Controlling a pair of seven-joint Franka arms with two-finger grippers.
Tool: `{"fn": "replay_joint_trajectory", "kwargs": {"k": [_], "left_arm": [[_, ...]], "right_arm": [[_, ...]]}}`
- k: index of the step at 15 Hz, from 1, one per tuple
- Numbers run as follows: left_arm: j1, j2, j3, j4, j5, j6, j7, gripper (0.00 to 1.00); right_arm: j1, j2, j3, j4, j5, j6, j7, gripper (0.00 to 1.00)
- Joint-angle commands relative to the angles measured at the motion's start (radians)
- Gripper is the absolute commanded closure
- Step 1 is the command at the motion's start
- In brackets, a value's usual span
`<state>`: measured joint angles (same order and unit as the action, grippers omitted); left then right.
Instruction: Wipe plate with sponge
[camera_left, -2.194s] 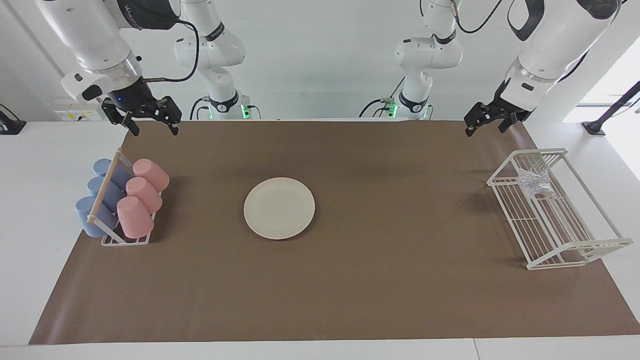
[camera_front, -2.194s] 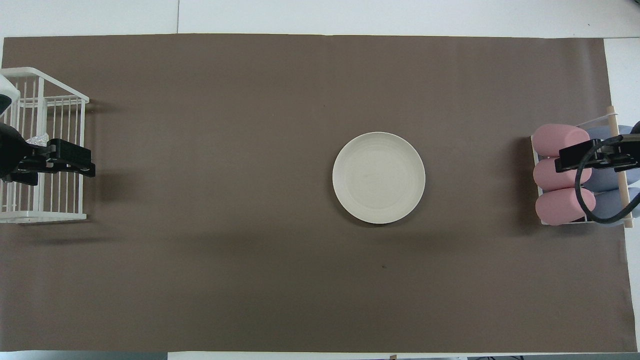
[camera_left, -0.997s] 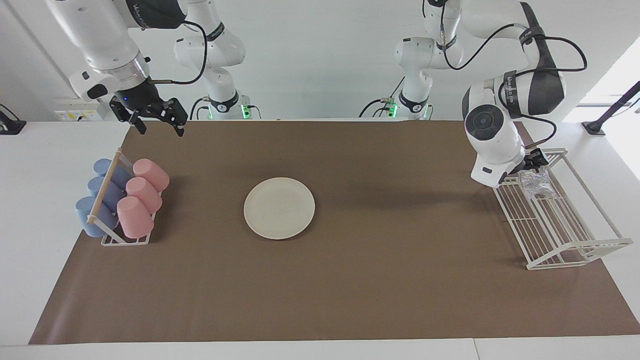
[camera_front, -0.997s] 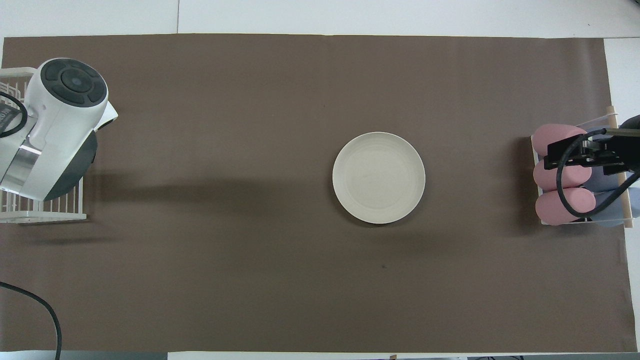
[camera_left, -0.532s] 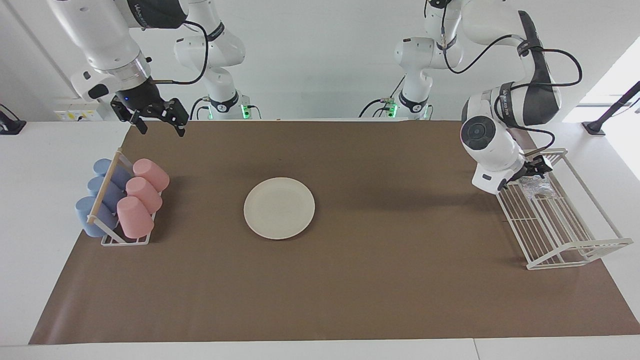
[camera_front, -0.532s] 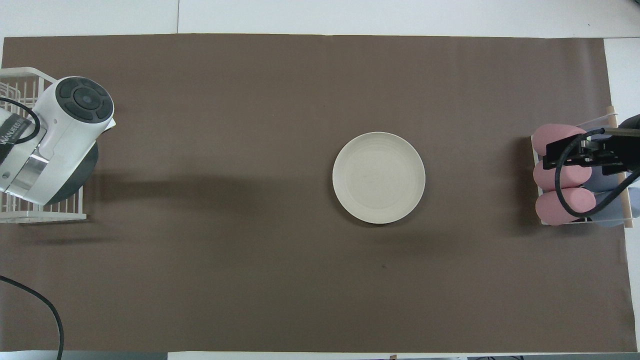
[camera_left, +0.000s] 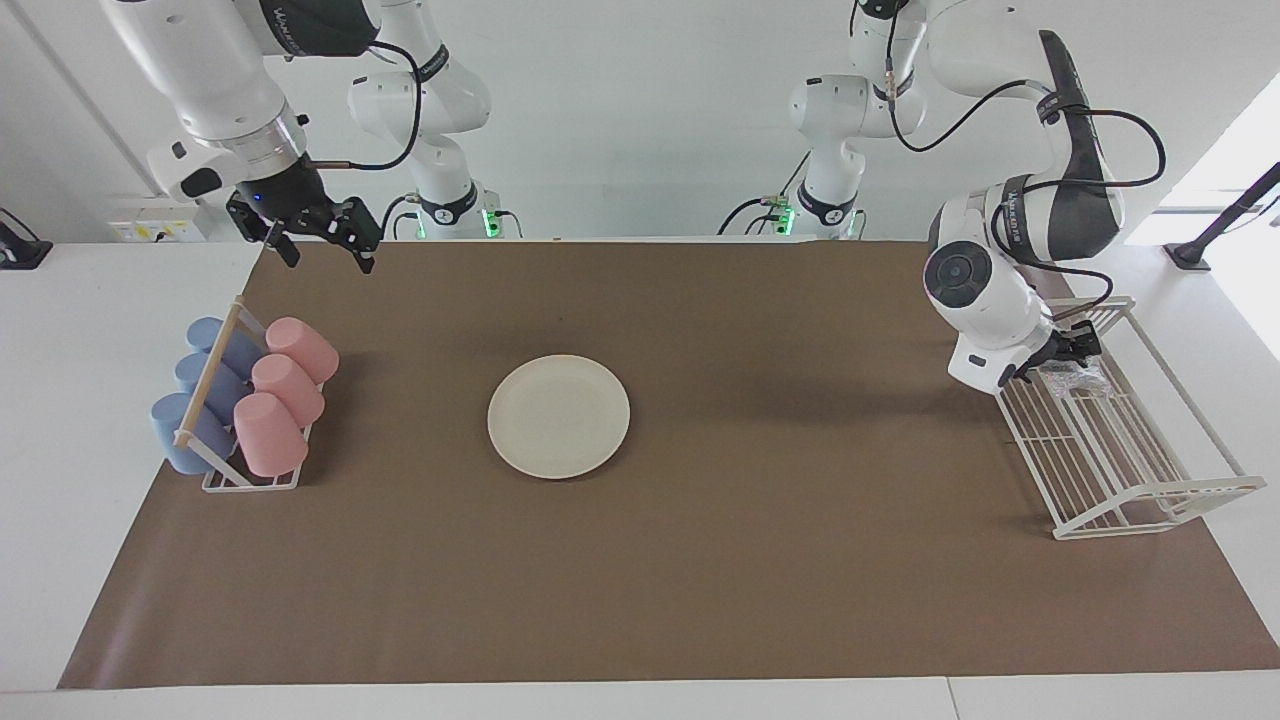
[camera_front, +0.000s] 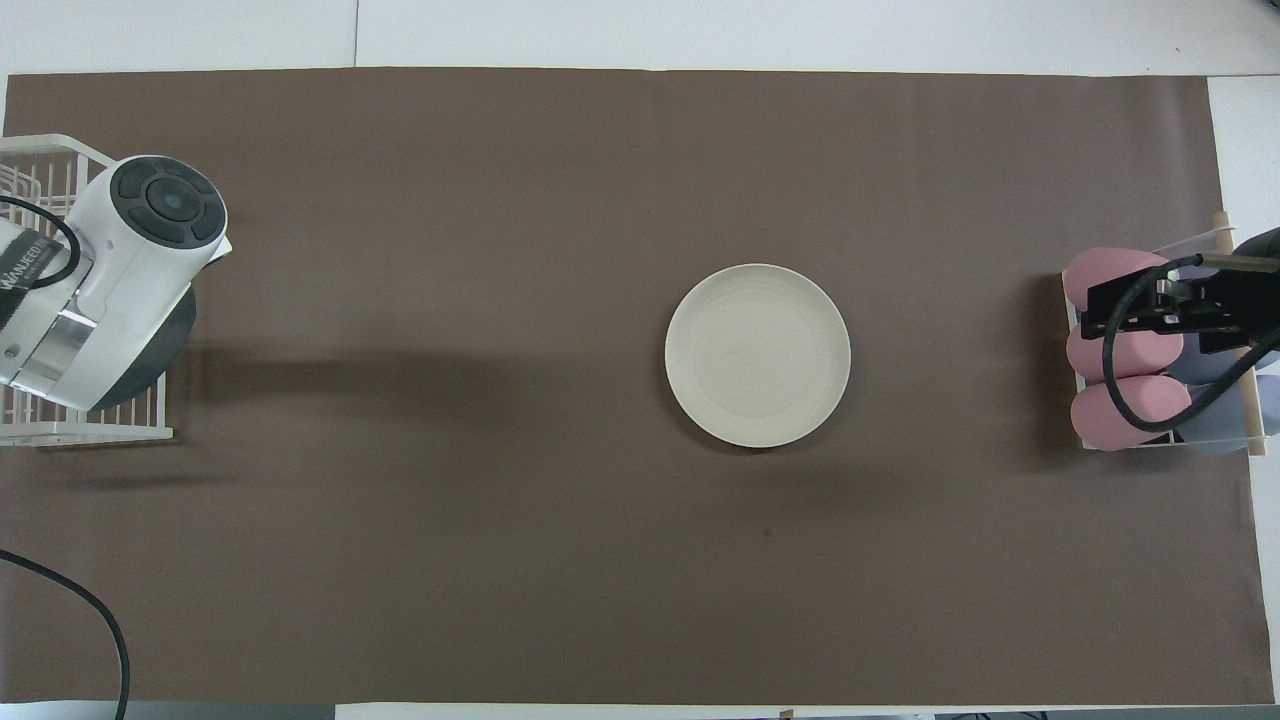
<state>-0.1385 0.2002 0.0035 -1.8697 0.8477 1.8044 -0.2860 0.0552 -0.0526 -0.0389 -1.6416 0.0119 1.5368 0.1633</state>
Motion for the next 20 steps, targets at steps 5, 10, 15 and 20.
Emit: {"fn": "replay_joint_trajectory", "kwargs": {"k": [5,10,15,20], "left_arm": [[-0.007,0.011,-0.005,0.093,-0.039,-0.075,-0.009,1.00],[-0.033,0.015,-0.002,0.358,-0.368,-0.325,-0.007,1.00],[-0.018,-0.027,0.026,0.442,-0.910,-0.415,-0.118,1.00],[0.004,-0.122,0.027,0.234,-1.310,-0.272,-0.193,1.00]], "right_arm": [[-0.005,-0.004,0.011,0.006,0.010,-0.017,0.024,0.00],[-0.005,-0.004,0.011,0.006,0.010,-0.015,0.030,0.00],[-0.005,-0.006,0.022,0.006,0.010,-0.017,0.076,0.00],[-0.005,-0.012,0.132,0.009,0.011,-0.018,0.336,0.00]]}}
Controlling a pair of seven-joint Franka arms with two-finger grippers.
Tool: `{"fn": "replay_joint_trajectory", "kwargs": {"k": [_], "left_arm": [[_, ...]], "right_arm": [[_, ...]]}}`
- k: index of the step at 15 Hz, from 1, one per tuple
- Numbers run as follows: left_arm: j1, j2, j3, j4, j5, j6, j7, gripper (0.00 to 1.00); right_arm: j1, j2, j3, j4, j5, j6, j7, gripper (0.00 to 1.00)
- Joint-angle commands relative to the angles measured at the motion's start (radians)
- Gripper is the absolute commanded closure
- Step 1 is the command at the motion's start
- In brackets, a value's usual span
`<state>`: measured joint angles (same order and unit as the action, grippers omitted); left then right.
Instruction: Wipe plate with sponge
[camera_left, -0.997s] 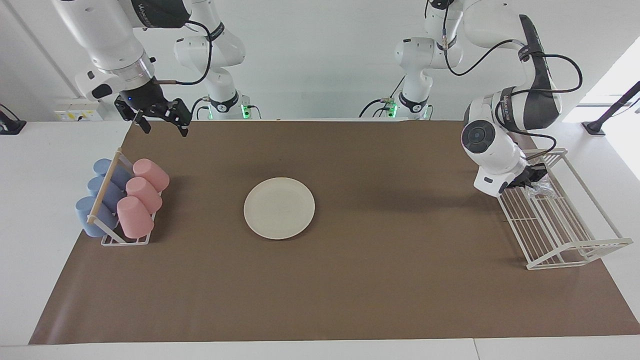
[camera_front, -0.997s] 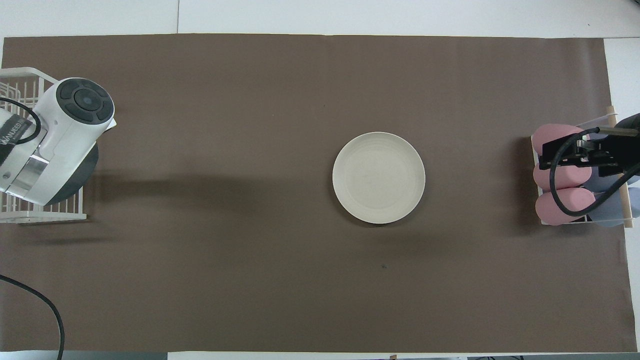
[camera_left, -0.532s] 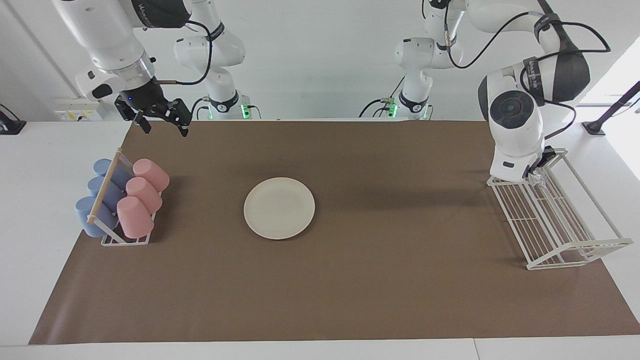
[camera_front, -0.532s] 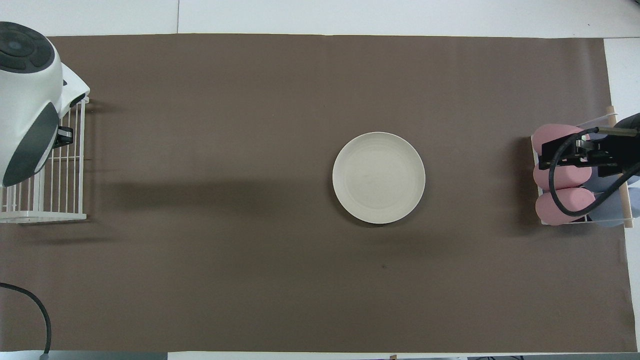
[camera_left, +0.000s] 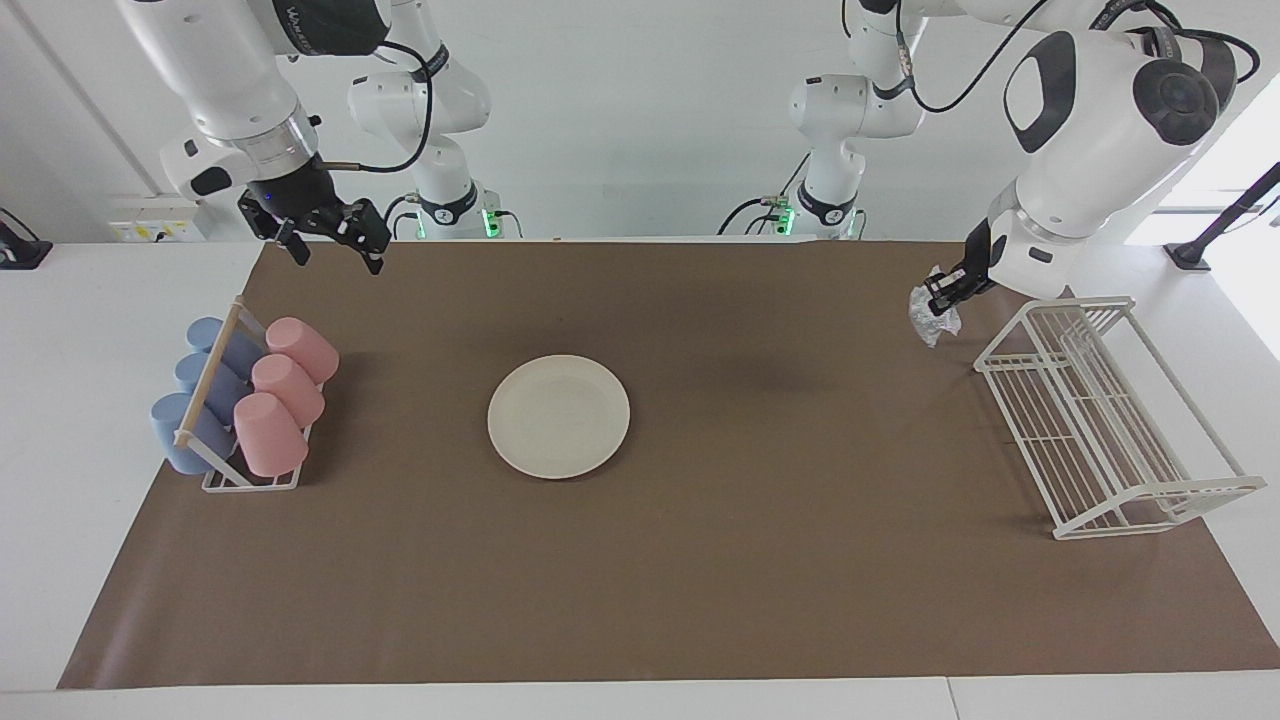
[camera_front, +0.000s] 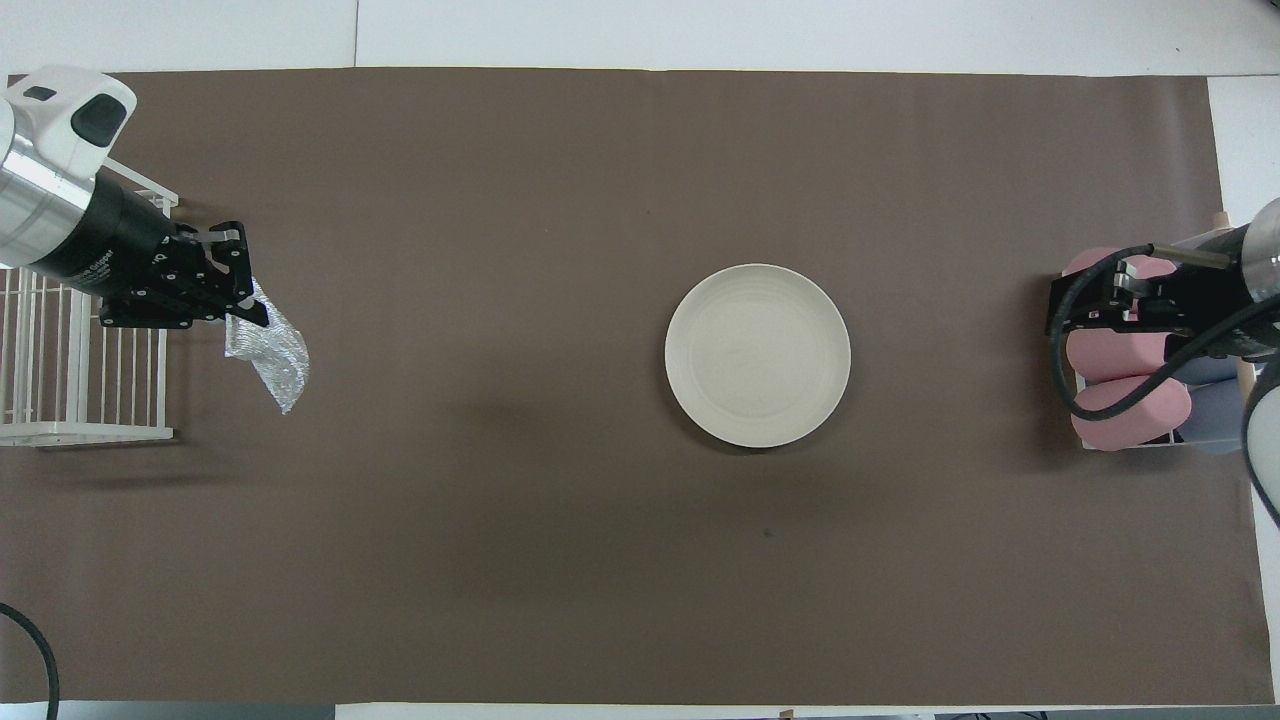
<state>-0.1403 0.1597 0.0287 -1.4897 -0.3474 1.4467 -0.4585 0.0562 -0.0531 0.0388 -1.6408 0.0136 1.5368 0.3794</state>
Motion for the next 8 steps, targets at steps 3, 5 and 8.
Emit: {"fn": "replay_joint_trajectory", "kwargs": {"k": [3,5,8], "left_arm": [[-0.013,-0.193,-0.003,-0.395,-0.338,0.278,-0.014,1.00],[-0.042,-0.241,-0.006,-0.498,-0.496,0.383,0.001,1.00],[-0.070,-0.299,-0.007,-0.613,-0.703,0.460,0.095,1.00]], "right_arm": [[-0.007,-0.019,0.148,0.009,0.038,-0.018,0.374,0.00],[-0.001,-0.031,0.179,0.003,0.113,-0.009,0.583,0.00],[0.077,-0.043,0.197,-0.014,0.147,0.040,0.847,0.00]]}}
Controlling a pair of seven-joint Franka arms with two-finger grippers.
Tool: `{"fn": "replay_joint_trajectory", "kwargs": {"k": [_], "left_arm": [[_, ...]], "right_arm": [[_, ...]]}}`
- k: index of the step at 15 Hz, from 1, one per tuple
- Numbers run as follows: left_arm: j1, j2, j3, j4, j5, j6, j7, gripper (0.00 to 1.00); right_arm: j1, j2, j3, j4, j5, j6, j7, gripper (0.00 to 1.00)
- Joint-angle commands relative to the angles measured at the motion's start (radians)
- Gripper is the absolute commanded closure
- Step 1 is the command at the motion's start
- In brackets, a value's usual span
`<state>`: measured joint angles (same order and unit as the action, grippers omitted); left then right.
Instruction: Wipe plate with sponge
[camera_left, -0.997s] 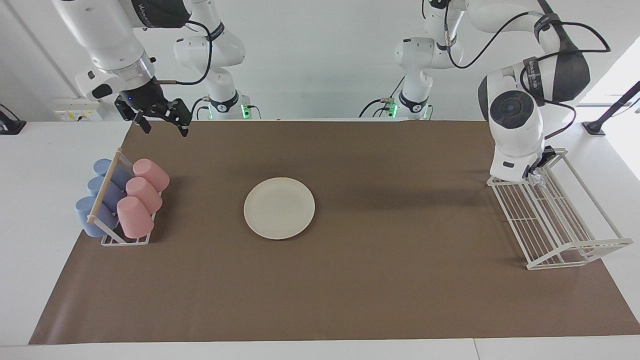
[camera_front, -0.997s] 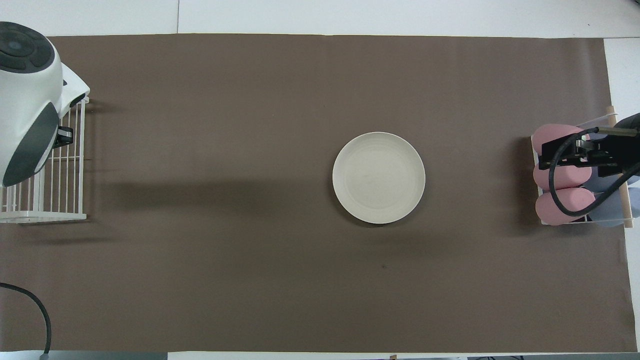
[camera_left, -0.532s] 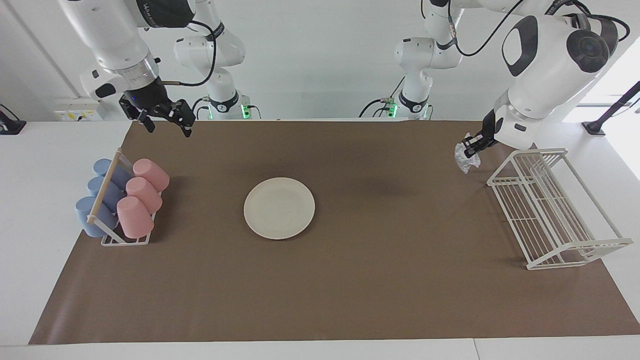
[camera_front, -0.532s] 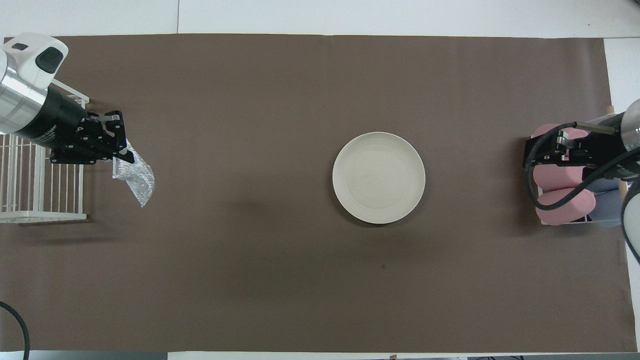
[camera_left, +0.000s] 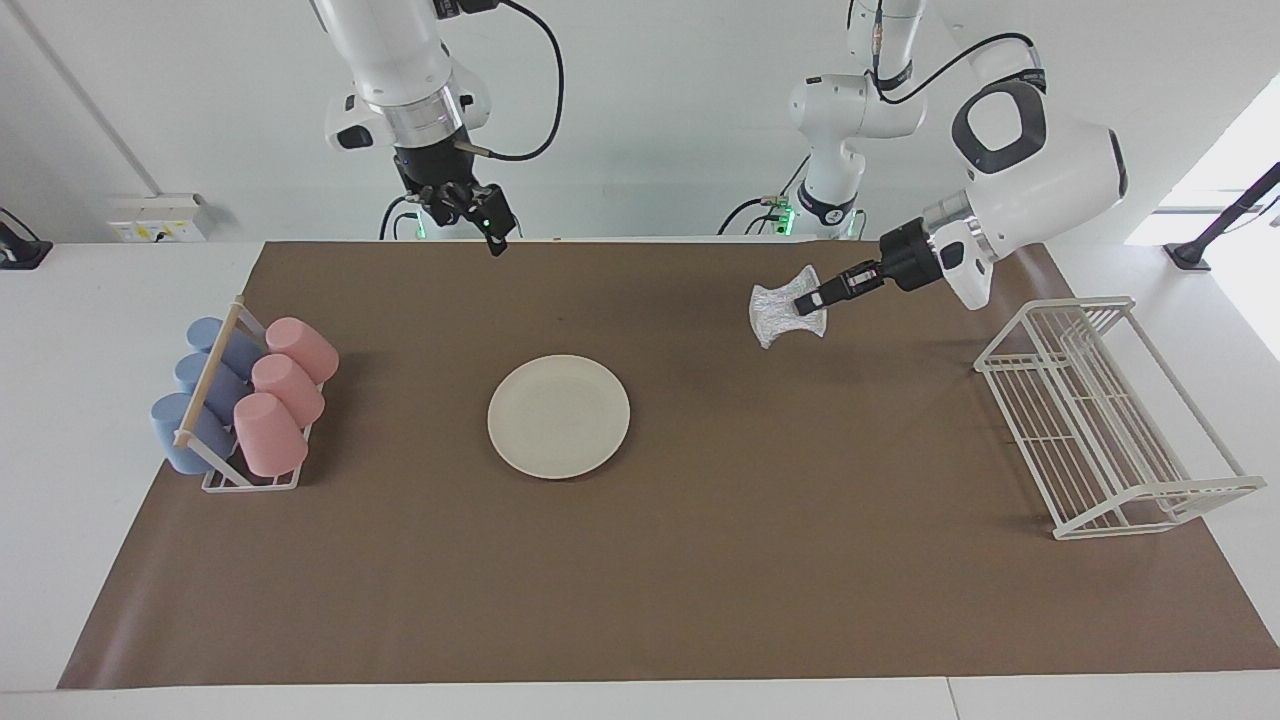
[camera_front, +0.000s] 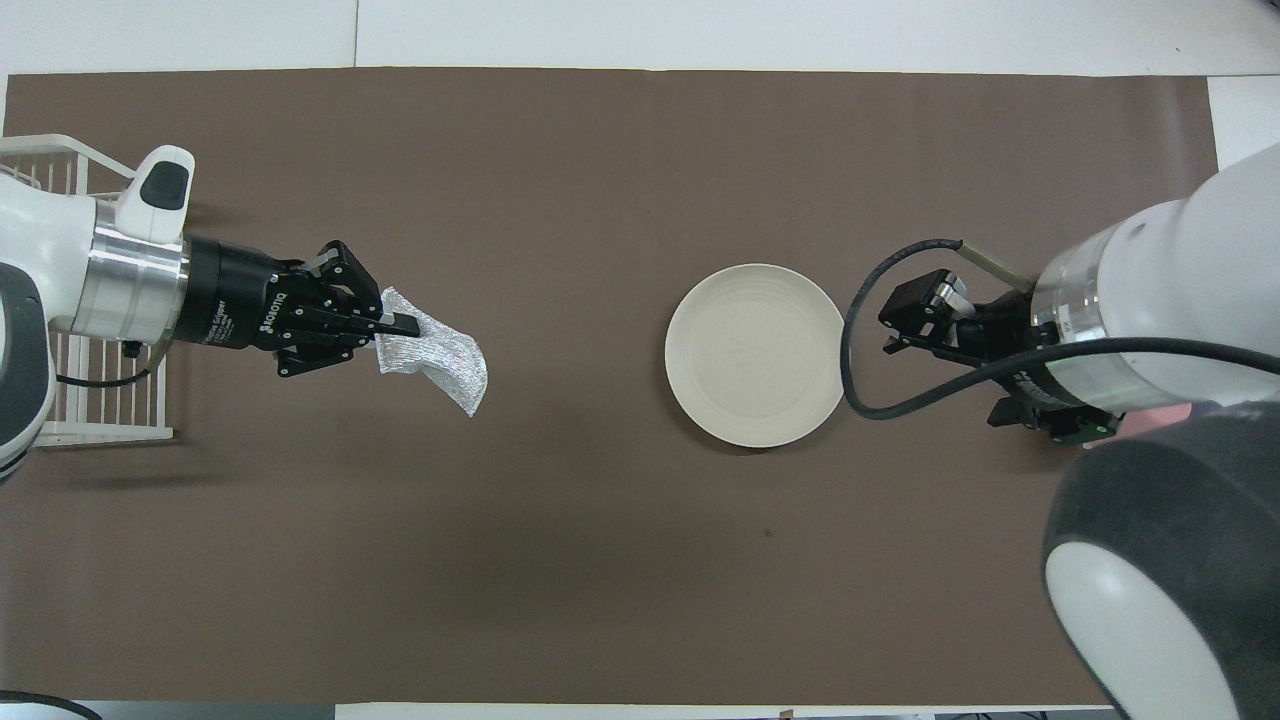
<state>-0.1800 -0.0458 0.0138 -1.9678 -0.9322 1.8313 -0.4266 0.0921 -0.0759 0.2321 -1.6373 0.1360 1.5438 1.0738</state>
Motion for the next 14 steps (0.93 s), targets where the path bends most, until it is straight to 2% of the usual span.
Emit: {"fn": "replay_joint_trajectory", "kwargs": {"k": [1,5,8,11,14], "left_arm": [[-0.041,-0.118,0.008,-0.181,-0.182,0.101,0.102,1.00],[-0.114,-0.206,0.006,-0.321,-0.429,0.164,0.276,1.00],[-0.164,-0.267,0.006,-0.406,-0.589,0.203,0.400,1.00],[-0.220,-0.316,0.005,-0.485,-0.664,0.221,0.501,1.00],[-0.276,-0.350,0.005,-0.543,-0.750,0.267,0.583,1.00]], "right_arm": [[0.072,-0.027,0.004,-0.033,0.033,0.054,0.237,0.00],[0.176,-0.068,0.006,-0.119,0.054,0.172,0.544,0.00],[0.241,-0.065,0.006,-0.144,0.077,0.261,0.711,0.00],[0.242,-0.065,0.006,-0.161,0.144,0.315,0.799,0.00],[0.277,-0.062,0.006,-0.196,0.163,0.422,0.891,0.00]]}}
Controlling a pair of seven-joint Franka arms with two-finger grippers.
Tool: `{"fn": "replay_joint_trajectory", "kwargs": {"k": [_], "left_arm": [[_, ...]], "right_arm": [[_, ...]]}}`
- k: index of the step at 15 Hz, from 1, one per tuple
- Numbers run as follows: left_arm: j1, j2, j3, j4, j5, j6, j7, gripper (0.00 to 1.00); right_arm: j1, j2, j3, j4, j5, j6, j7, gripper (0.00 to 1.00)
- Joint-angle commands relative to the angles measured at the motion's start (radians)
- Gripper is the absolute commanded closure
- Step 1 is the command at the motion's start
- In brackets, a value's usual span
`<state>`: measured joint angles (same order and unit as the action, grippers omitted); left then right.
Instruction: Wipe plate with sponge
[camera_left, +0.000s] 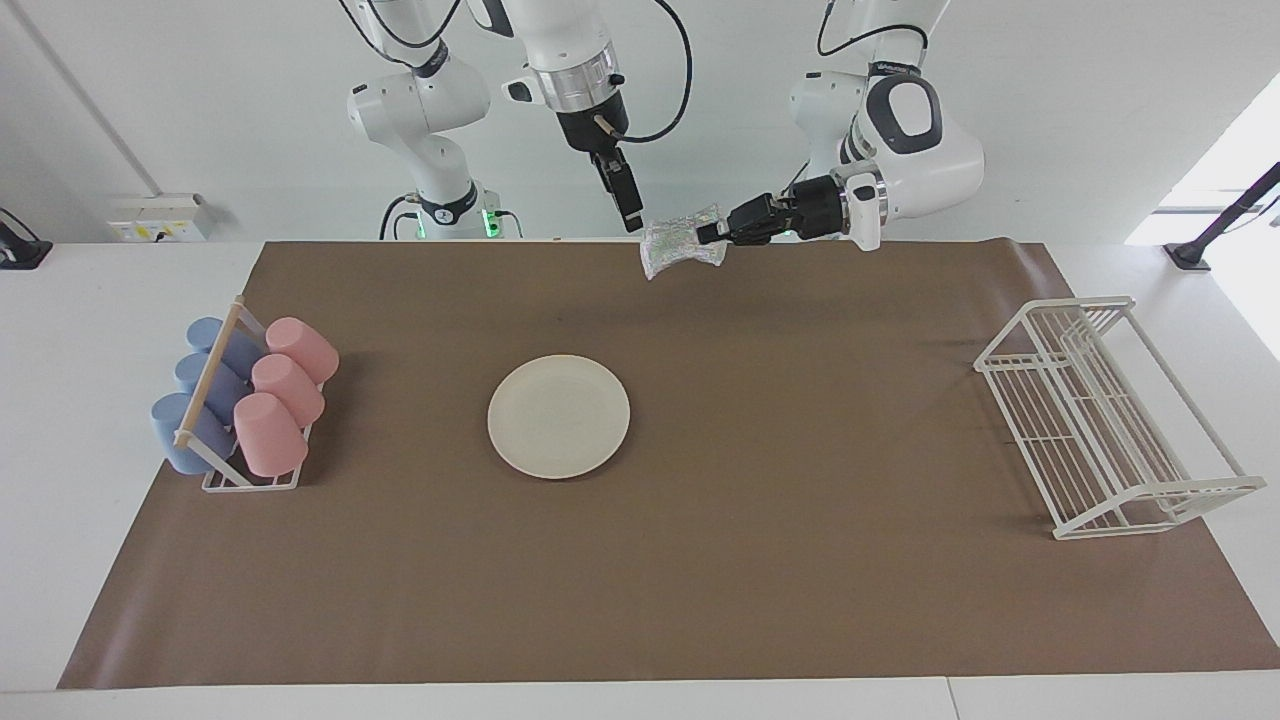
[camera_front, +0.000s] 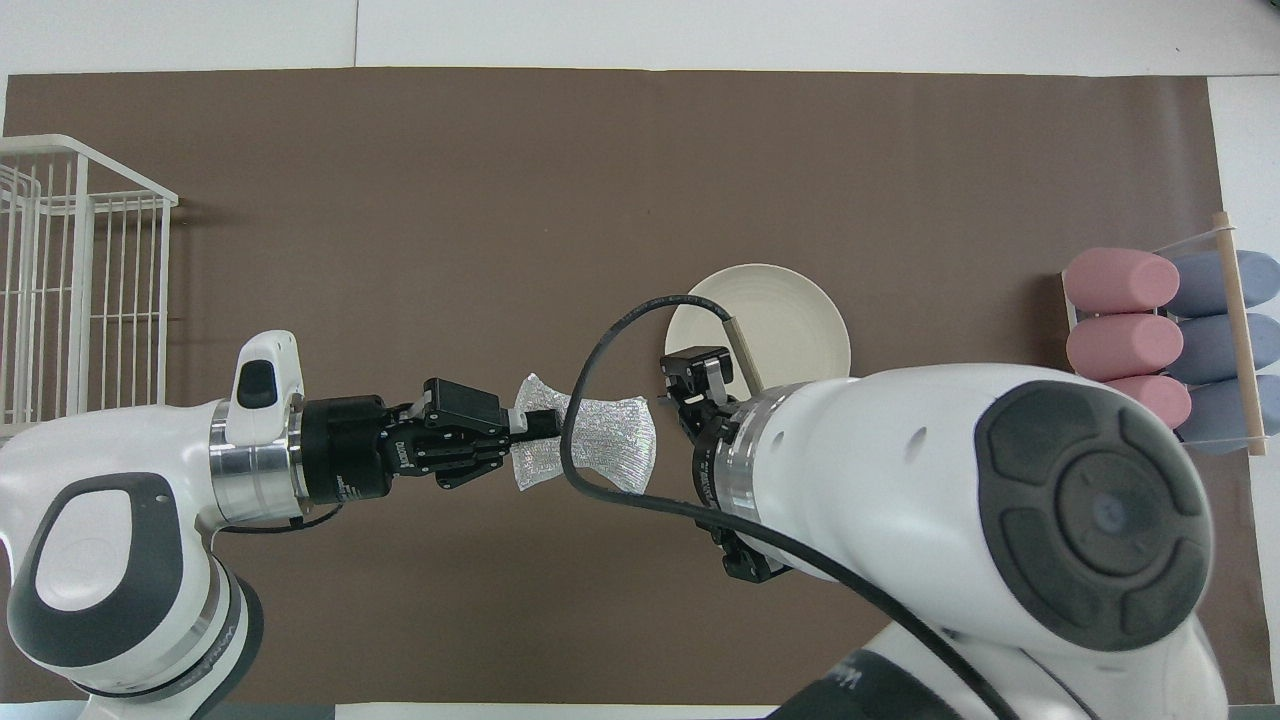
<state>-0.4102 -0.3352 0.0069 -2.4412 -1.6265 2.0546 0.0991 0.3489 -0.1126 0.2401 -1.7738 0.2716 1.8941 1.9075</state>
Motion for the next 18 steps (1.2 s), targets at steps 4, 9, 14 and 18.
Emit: {"fn": "replay_joint_trajectory", "kwargs": {"k": [4,9,14,18], "left_arm": [[-0.035,-0.067,0.016,-0.076,-0.072,0.036,0.059,1.00],[-0.027,-0.068,0.021,-0.078,-0.072,0.010,0.062,1.00],[-0.003,-0.070,0.021,-0.078,-0.070,-0.019,0.062,1.00],[-0.001,-0.070,0.022,-0.079,-0.069,-0.024,0.062,1.00]], "right_arm": [[0.036,-0.032,-0.001,-0.104,0.029,0.126,0.094,0.00],[0.079,-0.055,-0.001,-0.165,0.032,0.170,0.107,0.00],[0.087,-0.064,-0.001,-0.202,0.031,0.201,0.104,0.00],[0.085,-0.073,-0.002,-0.222,0.031,0.215,0.094,0.28]]}}
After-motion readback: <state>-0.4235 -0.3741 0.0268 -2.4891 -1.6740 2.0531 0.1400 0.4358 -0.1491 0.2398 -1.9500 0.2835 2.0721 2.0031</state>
